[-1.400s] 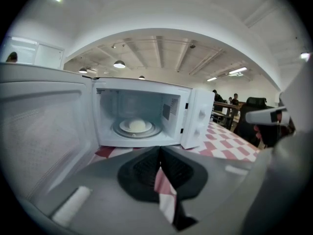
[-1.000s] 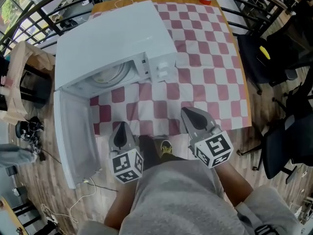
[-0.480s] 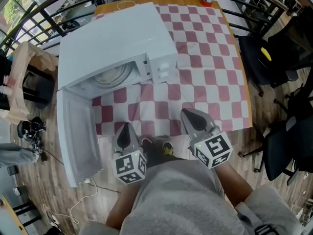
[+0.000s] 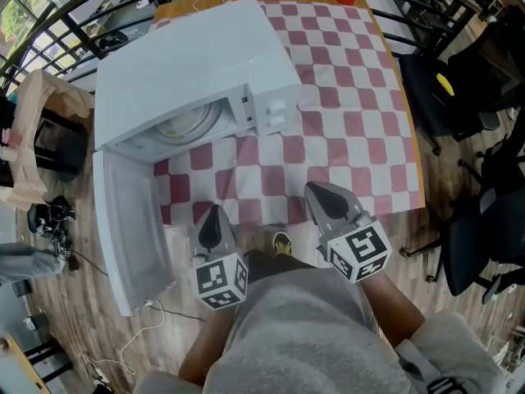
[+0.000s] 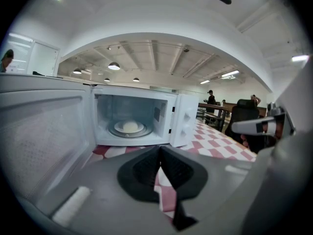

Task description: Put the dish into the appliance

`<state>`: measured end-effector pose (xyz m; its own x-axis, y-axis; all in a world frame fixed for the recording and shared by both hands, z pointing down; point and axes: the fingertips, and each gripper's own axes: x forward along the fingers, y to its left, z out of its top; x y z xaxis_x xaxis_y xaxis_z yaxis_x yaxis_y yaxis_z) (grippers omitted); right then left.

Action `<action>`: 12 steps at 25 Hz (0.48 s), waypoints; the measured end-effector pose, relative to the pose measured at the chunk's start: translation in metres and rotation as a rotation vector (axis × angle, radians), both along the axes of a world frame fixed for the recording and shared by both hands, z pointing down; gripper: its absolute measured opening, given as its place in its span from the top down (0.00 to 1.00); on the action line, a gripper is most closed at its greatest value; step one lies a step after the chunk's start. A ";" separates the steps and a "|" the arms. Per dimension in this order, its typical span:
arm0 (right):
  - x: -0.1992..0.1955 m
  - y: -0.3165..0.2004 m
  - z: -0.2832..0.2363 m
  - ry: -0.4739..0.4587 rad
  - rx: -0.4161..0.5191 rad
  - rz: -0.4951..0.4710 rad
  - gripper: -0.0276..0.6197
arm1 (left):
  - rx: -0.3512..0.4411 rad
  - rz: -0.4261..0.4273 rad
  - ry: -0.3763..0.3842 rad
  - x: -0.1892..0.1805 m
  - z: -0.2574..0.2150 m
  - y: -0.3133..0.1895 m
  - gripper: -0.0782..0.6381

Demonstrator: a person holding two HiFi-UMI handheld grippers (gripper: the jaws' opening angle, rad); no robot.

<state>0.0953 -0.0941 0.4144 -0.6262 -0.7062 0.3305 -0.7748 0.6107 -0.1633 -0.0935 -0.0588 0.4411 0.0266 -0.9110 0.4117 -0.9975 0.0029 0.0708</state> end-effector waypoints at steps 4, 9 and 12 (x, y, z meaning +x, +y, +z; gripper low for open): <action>-0.005 0.007 -0.003 0.000 0.004 0.009 0.96 | -0.003 0.017 0.003 -0.005 0.000 0.005 0.88; -0.009 0.027 -0.006 0.022 0.010 0.027 0.96 | 0.002 0.049 0.017 -0.008 -0.002 0.019 0.88; -0.013 0.044 -0.011 0.027 0.013 0.048 0.96 | 0.005 0.070 0.023 -0.011 -0.006 0.036 0.88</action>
